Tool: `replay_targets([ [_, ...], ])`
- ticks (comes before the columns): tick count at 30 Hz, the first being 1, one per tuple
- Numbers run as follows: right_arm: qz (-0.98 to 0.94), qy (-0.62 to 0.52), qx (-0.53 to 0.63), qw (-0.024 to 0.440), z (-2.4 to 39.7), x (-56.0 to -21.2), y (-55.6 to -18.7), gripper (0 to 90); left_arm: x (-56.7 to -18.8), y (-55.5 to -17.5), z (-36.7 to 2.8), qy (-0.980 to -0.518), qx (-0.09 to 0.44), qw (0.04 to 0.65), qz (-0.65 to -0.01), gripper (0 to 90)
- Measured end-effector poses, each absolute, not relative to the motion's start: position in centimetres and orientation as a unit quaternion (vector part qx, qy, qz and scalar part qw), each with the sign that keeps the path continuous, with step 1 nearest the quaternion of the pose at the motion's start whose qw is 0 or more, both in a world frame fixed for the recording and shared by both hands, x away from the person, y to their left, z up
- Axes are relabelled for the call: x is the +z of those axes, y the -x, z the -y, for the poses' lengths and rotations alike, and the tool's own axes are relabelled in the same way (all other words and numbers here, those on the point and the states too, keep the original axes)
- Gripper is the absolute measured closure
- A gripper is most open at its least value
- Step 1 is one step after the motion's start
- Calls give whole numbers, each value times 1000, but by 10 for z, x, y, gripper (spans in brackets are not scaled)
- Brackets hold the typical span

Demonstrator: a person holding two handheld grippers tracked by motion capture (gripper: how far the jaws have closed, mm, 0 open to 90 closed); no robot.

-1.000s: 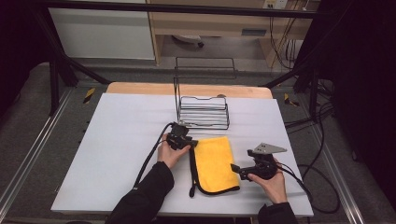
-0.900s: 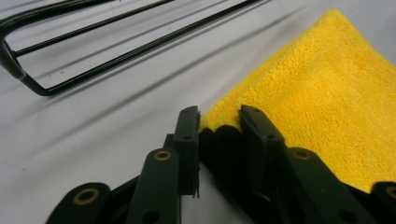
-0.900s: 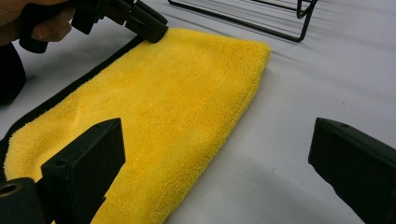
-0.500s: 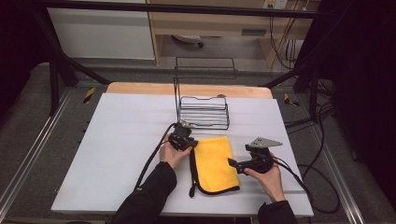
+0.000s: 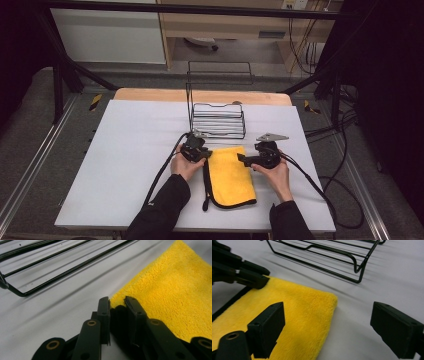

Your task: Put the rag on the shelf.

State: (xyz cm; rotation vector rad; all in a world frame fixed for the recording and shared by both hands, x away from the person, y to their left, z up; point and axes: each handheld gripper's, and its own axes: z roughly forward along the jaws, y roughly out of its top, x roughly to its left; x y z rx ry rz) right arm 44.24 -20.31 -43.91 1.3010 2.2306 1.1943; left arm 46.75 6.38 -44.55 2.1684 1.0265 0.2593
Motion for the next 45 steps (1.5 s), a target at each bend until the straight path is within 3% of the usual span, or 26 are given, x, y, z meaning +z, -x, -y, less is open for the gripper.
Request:
replay_targets([
  [3, -776, -459, 407, 147, 201, -444, -452, 188, -446, -468, -64, -838, 99, 360, -398, 741],
  [8, -777, -461, 401, 149, 201, -448, -461, 344, -446, -469, -65, -839, 96, 361, -396, 741],
  [22, -779, -468, 409, 87, 198, -455, -467, 684, -446, -468, -65, -841, 99, 359, -392, 739],
  [32, -770, -484, 411, 59, 198, -454, -467, 806, -446, -468, -65, -840, 97, 360, -395, 742],
  [45, -767, -476, 423, 82, 199, -443, -460, 827, -439, -464, -71, -820, 88, 394, -407, 795],
])
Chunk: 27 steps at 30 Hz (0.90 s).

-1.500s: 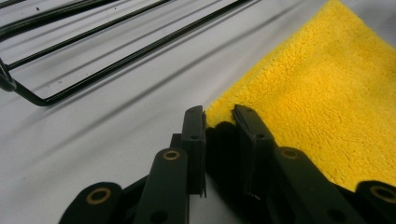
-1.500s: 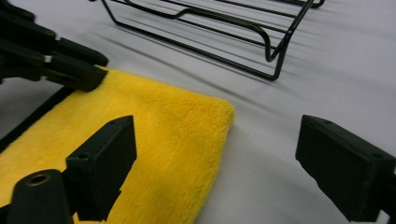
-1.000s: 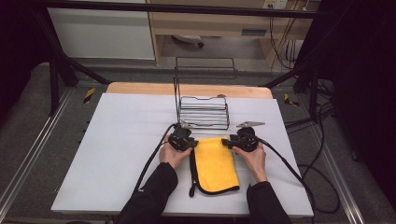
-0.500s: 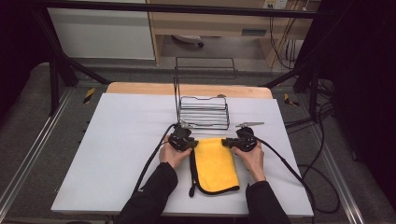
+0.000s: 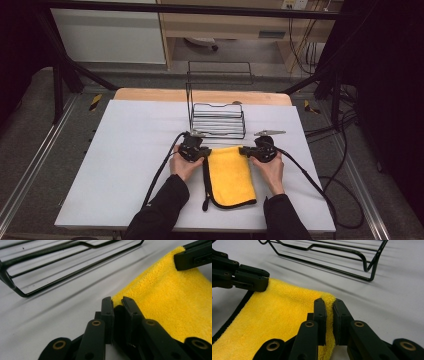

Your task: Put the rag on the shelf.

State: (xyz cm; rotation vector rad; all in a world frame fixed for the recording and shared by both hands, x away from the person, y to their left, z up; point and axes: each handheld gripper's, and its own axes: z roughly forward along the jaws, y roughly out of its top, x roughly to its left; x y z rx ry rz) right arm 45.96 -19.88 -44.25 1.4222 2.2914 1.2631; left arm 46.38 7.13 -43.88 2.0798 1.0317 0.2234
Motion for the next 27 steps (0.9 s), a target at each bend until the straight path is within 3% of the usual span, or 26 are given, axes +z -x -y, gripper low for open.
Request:
replay_targets([
  [27, -752, -444, 468, 134, 205, -398, -424, 830, -398, -434, -78, -796, 121, 463, -371, 798],
])
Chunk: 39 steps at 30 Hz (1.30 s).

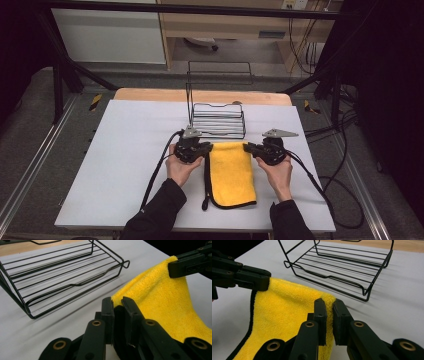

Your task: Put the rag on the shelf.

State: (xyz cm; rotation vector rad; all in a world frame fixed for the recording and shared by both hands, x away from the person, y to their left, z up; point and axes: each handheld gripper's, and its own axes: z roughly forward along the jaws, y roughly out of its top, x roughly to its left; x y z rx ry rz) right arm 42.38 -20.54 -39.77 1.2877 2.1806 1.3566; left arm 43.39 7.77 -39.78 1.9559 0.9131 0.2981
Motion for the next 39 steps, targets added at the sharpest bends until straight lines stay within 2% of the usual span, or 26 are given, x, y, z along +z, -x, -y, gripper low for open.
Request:
replay_targets([
  [39, -726, -396, 520, 212, 206, -333, -381, 833, -338, -406, -87, -759, 157, 536, -334, 797],
])
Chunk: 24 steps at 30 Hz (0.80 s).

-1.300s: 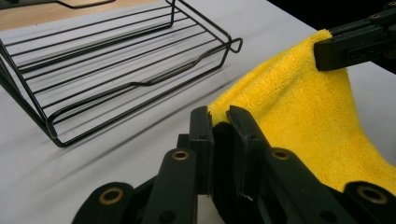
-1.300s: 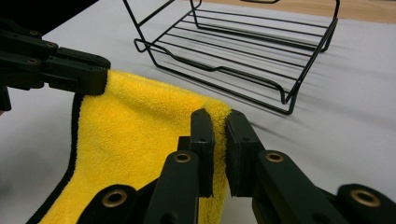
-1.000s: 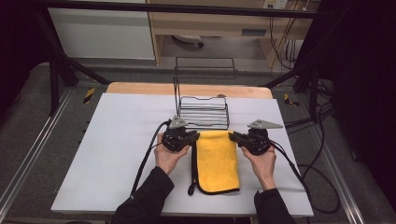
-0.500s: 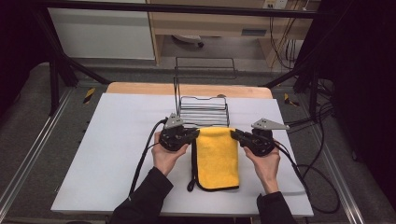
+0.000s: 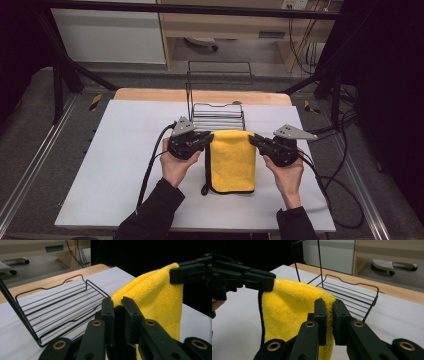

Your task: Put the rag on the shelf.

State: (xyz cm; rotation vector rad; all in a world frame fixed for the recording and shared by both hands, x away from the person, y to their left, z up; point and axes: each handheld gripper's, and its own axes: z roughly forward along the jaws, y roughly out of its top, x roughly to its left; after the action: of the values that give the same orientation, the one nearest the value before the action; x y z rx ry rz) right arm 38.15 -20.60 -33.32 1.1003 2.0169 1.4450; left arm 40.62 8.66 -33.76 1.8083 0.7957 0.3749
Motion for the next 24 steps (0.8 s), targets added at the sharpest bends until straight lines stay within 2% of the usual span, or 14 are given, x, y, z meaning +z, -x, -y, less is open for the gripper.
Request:
replay_targets([
  [24, -696, -366, 560, 261, 198, -294, -370, 836, -297, -398, -97, -723, 195, 582, -319, 797],
])
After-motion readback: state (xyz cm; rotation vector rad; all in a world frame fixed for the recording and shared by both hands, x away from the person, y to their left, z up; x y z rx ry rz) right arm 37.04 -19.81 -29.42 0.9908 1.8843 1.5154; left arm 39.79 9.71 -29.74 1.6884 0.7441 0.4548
